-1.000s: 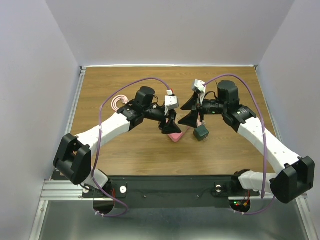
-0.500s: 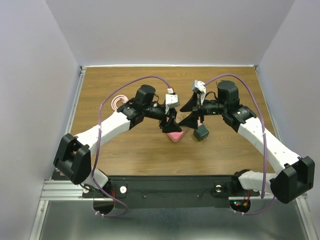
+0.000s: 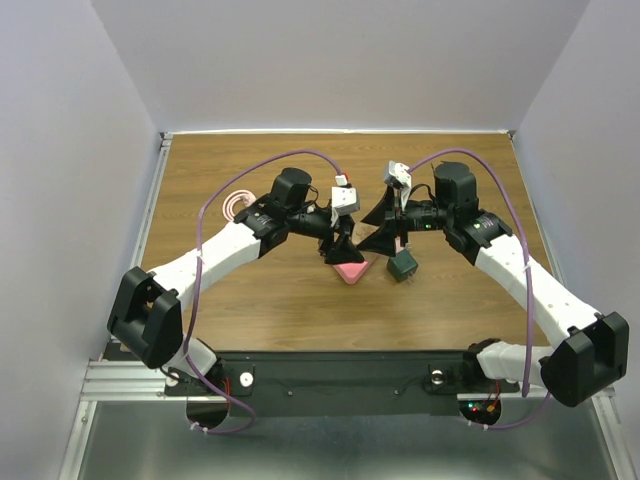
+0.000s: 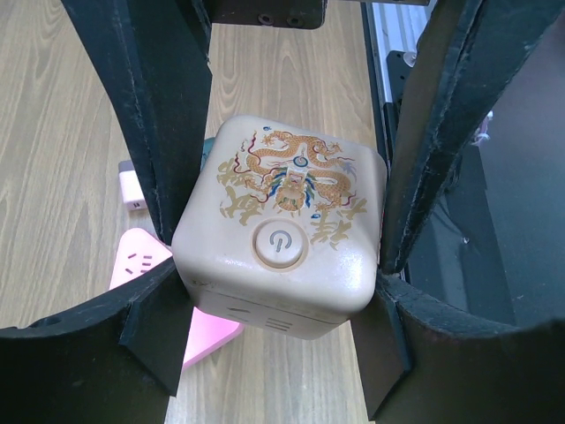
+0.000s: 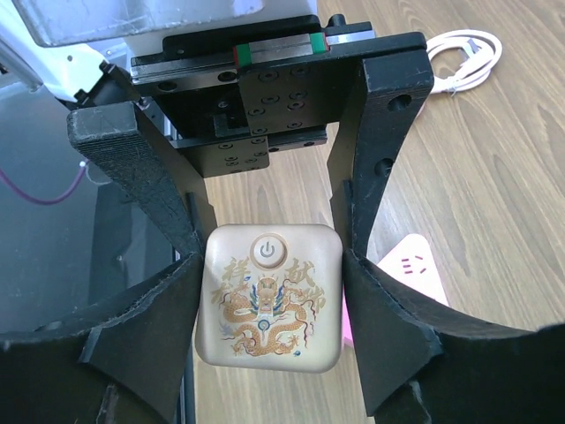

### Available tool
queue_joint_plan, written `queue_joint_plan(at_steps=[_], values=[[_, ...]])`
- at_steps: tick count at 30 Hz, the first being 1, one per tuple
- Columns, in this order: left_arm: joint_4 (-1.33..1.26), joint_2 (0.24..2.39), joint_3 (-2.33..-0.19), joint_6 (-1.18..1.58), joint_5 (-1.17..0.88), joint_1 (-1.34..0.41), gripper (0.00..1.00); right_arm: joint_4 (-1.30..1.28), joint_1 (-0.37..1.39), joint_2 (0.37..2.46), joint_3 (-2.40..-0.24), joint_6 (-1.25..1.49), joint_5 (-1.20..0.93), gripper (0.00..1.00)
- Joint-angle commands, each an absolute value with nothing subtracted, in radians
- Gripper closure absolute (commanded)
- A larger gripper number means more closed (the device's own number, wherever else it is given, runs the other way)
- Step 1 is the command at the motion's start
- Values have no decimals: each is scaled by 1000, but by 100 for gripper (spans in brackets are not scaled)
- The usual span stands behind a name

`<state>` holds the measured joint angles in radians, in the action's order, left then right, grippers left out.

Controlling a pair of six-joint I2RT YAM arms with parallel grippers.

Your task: Insert the plug

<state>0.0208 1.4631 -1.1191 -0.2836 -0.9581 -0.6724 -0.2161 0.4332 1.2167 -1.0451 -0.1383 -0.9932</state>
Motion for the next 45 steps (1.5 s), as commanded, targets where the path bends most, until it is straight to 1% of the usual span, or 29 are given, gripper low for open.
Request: queue_joint_plan(at_steps=[1,6,7,8,15,21,31,32,34,37,38,40,41,43,45], values=[[-2,1428,-1155,-298,-979,-676,100,-183,431,1209,-1040,-140,-1002,31],[-2,1417,-1154,-298,-969,-675,100,-189,431,1218,-1040,-140,-1014,30],[-2,1417,-1154,-296,-968,-675,100,-192,431,1219,-1042,-140,-1017,29],[-2,1417,-1155,-296,-963,-675,100,-193,431,1221,-1042,-141,-1023,26],[-2,1402,-1157,-296,-954,-673,100,-206,433,1233,-1040,-147,-1028,24],[-2,1385,-1154,-295,-957,-670,100,-215,431,1243,-1042,-153,-1016,24],[-2,1373,-1149,-298,-968,-670,100,-219,433,1247,-1043,-160,-1008,28],[-2,1370,-1149,-296,-968,-670,100,-221,431,1247,-1045,-160,-1011,30],[-6,1368,-1147,-298,-968,-670,100,-224,431,1249,-1045,-160,-1017,33],[-11,1365,-1147,-293,-971,-670,100,-224,433,1255,-1045,-160,-1034,44],[-17,1365,-1146,-288,-968,-672,100,-227,433,1259,-1049,-160,-1037,52],[-43,1358,-1137,-262,-943,-672,100,-232,431,1265,-1054,-163,-1039,61],[-48,1356,-1135,-256,-930,-672,98,-238,431,1269,-1058,-166,-1040,72],[-67,1355,-1132,-229,-907,-670,88,-238,431,1269,-1060,-169,-1005,100],[-75,1356,-1126,-219,-888,-669,81,-236,431,1261,-1065,-164,-971,100]])
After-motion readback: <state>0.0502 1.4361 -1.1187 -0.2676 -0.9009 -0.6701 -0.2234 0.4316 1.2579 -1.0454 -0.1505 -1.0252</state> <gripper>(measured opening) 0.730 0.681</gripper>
